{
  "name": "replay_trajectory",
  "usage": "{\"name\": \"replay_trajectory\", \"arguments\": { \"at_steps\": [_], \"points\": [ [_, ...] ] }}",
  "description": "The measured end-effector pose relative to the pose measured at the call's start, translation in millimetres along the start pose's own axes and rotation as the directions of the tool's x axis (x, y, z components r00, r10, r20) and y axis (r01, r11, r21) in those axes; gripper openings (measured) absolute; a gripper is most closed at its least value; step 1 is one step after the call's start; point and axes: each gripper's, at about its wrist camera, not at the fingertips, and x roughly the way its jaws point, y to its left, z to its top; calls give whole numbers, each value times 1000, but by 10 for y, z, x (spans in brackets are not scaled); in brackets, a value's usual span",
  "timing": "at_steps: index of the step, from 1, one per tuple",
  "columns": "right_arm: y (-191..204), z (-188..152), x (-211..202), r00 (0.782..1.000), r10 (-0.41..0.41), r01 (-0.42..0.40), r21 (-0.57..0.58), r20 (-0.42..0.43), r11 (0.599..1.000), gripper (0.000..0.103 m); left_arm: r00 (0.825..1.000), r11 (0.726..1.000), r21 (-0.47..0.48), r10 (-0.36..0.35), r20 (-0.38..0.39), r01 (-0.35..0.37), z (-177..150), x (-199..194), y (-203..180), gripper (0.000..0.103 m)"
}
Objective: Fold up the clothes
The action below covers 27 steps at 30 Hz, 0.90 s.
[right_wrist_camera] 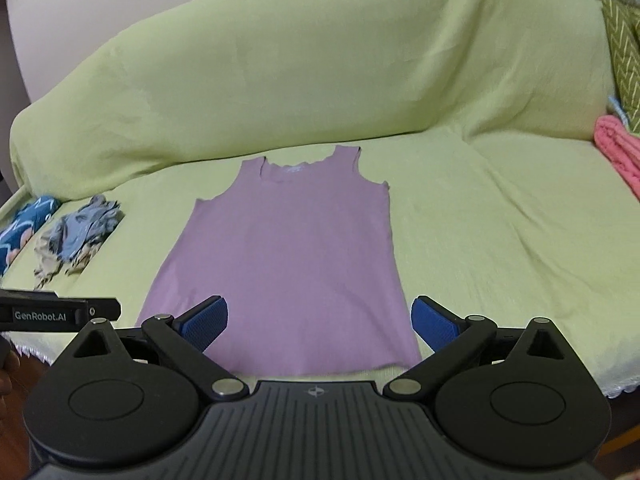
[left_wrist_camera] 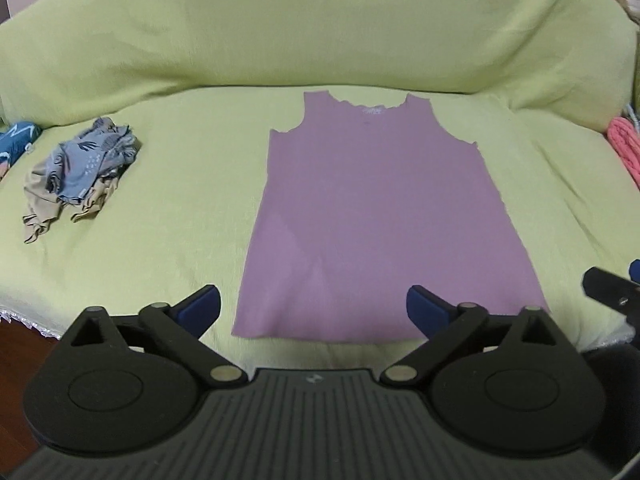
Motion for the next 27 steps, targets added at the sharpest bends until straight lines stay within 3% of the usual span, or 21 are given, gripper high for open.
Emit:
{"name": "replay_trajectory", "arguments": {
  "at_steps": [14,27],
  "points": [
    [204,-326,-290,1000,-2,3,-59,16,998,102,998,999,24,28,48,-29,-379,-441,-91,102],
    [210,-365,-157,999,-15,13,-45,-37,999,102,1000,999,28,25,10,-26,-392,-252,-55,102]
  ]
}}
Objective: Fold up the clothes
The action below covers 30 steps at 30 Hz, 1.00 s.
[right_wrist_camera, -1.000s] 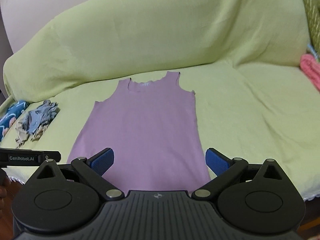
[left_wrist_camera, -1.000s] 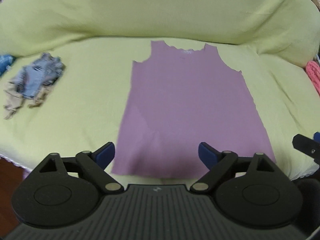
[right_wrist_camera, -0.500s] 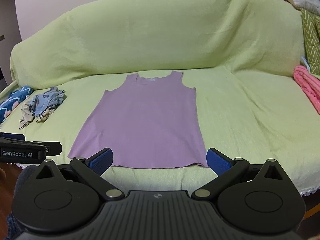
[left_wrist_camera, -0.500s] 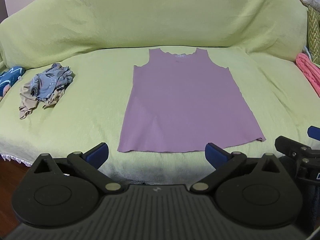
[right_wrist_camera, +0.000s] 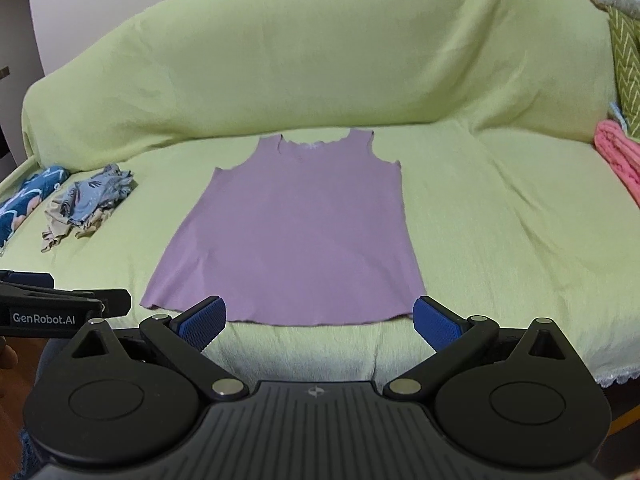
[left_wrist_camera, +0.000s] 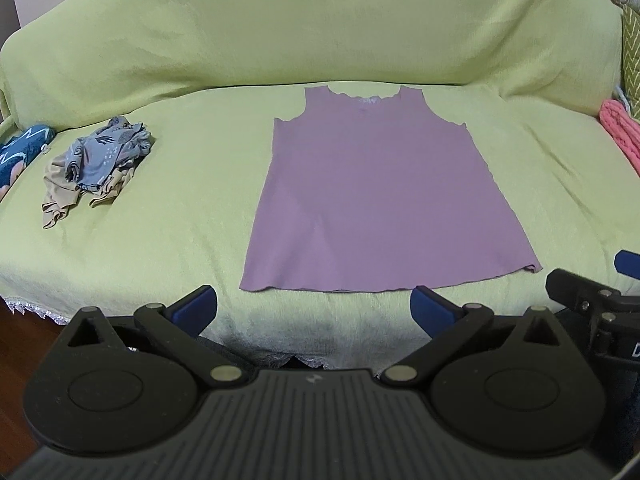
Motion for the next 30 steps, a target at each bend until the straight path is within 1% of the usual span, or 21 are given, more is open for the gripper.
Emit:
{"name": "replay_trajectory", "arguments": {
  "at_steps": [2,6,14,20,30],
  "points": [
    [-2,-8,52,999,-19,19,3,-26,1000,102,1000,1000,-3,-9,-10,9,-5,39,4,102],
    [-10,-18,121,998,-38,38,0,-49,999,102,1000,1000,-7,1,-30,-1,-6,117,7,102],
    [28,-44,243,995,-38,37,-8,-88,999,102,999,1000,-18,8,-53,-9,-7,242,50,102],
    [90,-28,335,993,-44,42,-16,-106,999,102,997,1000,-16,7,-73,-8,-12,317,66,102],
    [75,-17,470,990,-60,58,-19,-128,998,102,995,1000,-21,8,-104,-10,-19,458,98,102]
  ]
}}
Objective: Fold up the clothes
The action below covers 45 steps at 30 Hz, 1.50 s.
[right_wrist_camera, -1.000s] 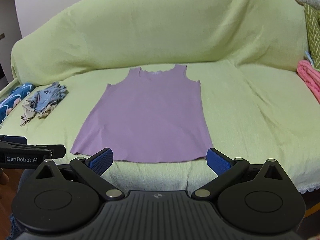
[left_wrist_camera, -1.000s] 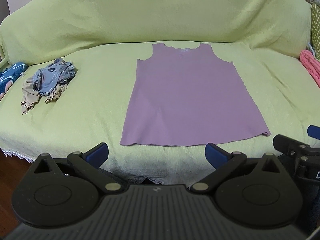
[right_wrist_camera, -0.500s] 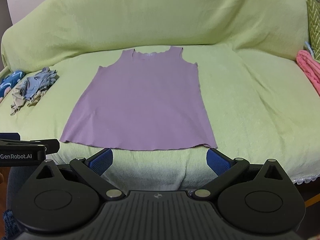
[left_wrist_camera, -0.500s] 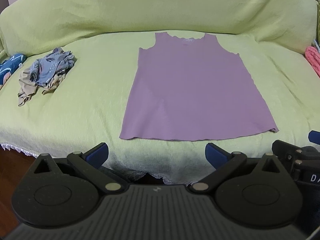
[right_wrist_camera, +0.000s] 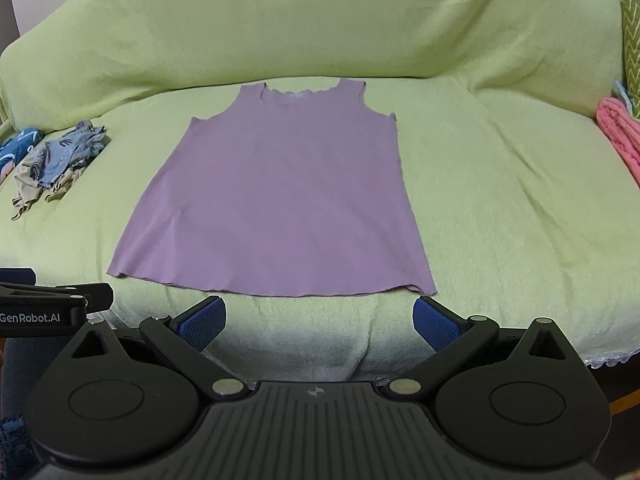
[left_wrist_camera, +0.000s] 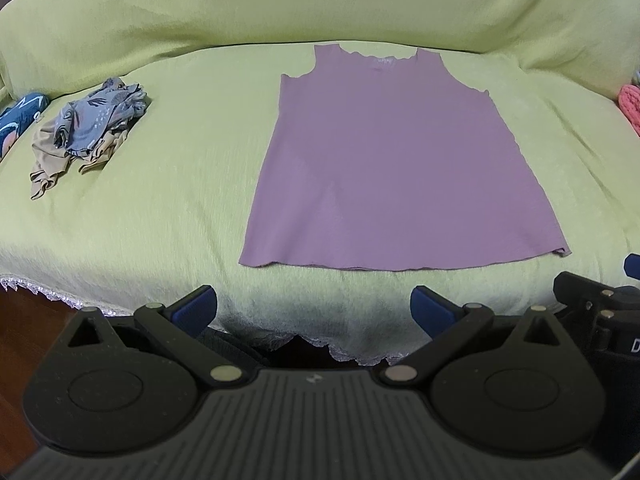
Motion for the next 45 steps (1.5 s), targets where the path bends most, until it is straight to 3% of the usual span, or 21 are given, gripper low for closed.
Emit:
{"name": "replay_trajectory", "arguments": {
  "at_steps": [22,28,30,33,36,40,43,45],
  "points": [
    [-188,236,608,995,-10,12,29,-97,1000,102,995,1000,28,1,-95,2,299,638,-55,102],
    [-337,452,828,996,46,-45,21,-77,999,102,996,996,64,-61,-67,65,492,866,-40,102],
    [-448,581,857,996,94,-94,21,4,995,102,996,993,84,-75,-39,78,612,940,-13,102],
    [-679,793,949,973,191,-195,16,133,981,103,995,988,119,-95,-18,96,874,1126,43,102],
    [-891,1080,1270,969,220,-219,-16,109,976,103,995,976,193,-103,11,99,1224,1365,93,102],
    [-1185,1581,1754,966,246,-244,-29,78,969,102,983,954,260,-171,71,148,1819,1730,201,102],
    [-1393,2025,2169,960,271,-267,-65,63,961,98,969,930,321,-223,110,177,2297,2089,239,102],
    [-1482,2300,2441,957,285,-277,-115,61,954,91,957,909,360,-267,115,211,2602,2368,242,101]
  ]
}}
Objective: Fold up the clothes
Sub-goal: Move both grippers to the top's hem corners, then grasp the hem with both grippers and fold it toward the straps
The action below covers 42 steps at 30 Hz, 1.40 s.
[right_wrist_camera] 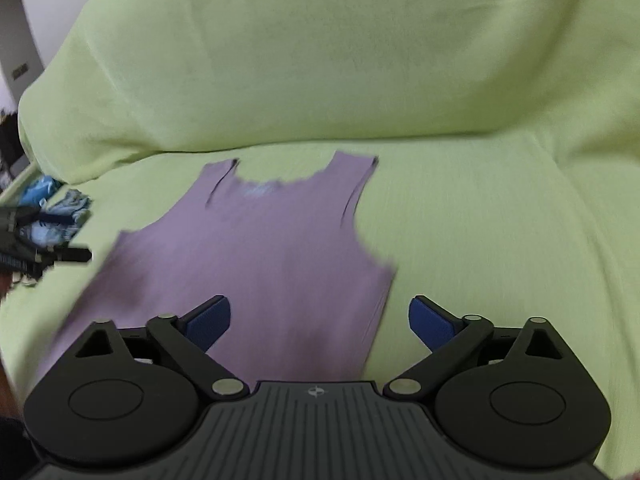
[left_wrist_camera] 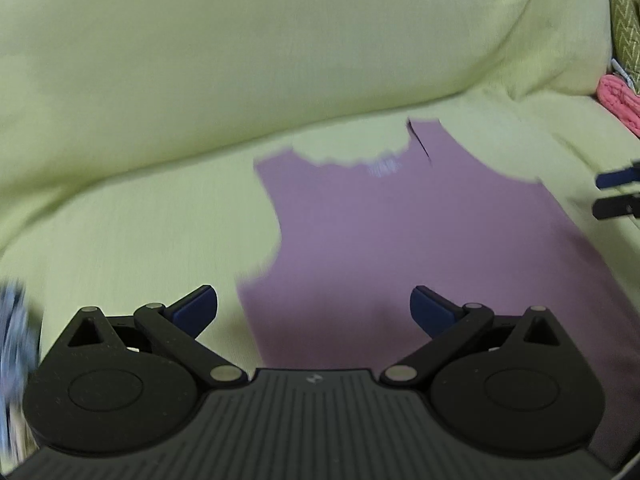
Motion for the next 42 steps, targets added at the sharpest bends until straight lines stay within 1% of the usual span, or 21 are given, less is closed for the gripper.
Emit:
{"name": "replay_trajectory", "arguments": {
  "at_steps": [1,2,3,4,5,6,8,12,15,19,23,25,28,31,33,35,36,37,39,41,42],
  "points": [
    [-97,128,142,1000,15,-15,-28,-2,999,84,1000,1000,15,-25,15,25,107,148,90,95],
    [-194,252,286,999,36,-37,-49,-8,998,75,999,999,25,-46,27,45,208,300,174,93],
    [-283,362,423,998,62,-63,-63,-17,996,70,998,998,33,-63,30,62,311,466,253,92],
    [-357,463,553,996,84,-85,-76,-23,993,59,997,997,34,-68,33,67,404,622,326,80],
    [-425,565,683,995,98,-100,-88,-23,991,53,997,997,37,-76,33,75,490,770,391,68],
    [-481,661,821,994,105,-107,-104,-22,989,51,996,995,45,-86,31,84,568,923,452,65],
    [-564,824,1074,993,118,-120,-145,-22,982,40,994,993,59,-103,31,101,685,1189,547,59],
    [-715,1070,1448,991,129,-131,-197,-21,972,37,987,982,112,-159,37,154,805,1527,668,59],
    [-812,1195,1660,990,140,-144,-211,-31,967,37,976,967,142,-216,28,210,829,1647,738,59],
    [-945,1268,1896,978,195,-206,-180,-75,962,38,964,948,181,-266,2,261,814,1797,752,59],
    [-1060,1274,1969,965,255,-261,-131,-61,956,38,946,934,162,-324,4,319,799,1915,826,62],
    [-1098,1270,1989,959,277,-282,-118,-53,952,38,936,925,162,-351,13,344,784,1939,874,61],
    [-1116,1265,1968,957,288,-292,-131,-48,947,33,930,915,187,-367,17,357,776,1955,879,60],
    [-1122,1291,1992,952,299,-304,-127,-62,944,20,928,911,194,-372,6,363,796,1958,873,59],
    [-1104,1304,1988,951,299,-306,-133,-74,943,20,927,908,199,-376,-4,369,814,1929,872,51],
    [-1078,1309,1966,951,297,-307,-145,-86,941,20,924,904,206,-381,-14,376,825,1892,872,39],
    [-1065,1308,1951,952,293,-305,-155,-92,940,20,924,902,211,-382,-18,377,830,1878,866,36],
    [-1039,1305,1948,954,285,-298,-169,-97,939,15,925,902,216,-378,-21,374,834,1874,851,34],
    [-986,1303,1943,958,267,-283,-195,-103,939,4,928,903,223,-372,-19,366,844,1875,812,26],
    [-918,1305,1928,966,240,-257,-221,-98,941,2,929,903,229,-370,-19,364,867,1865,760,4],
    [-868,1298,1908,970,222,-239,-245,-95,939,2,934,904,245,-357,-18,350,872,1836,717,3]
  ]
}}
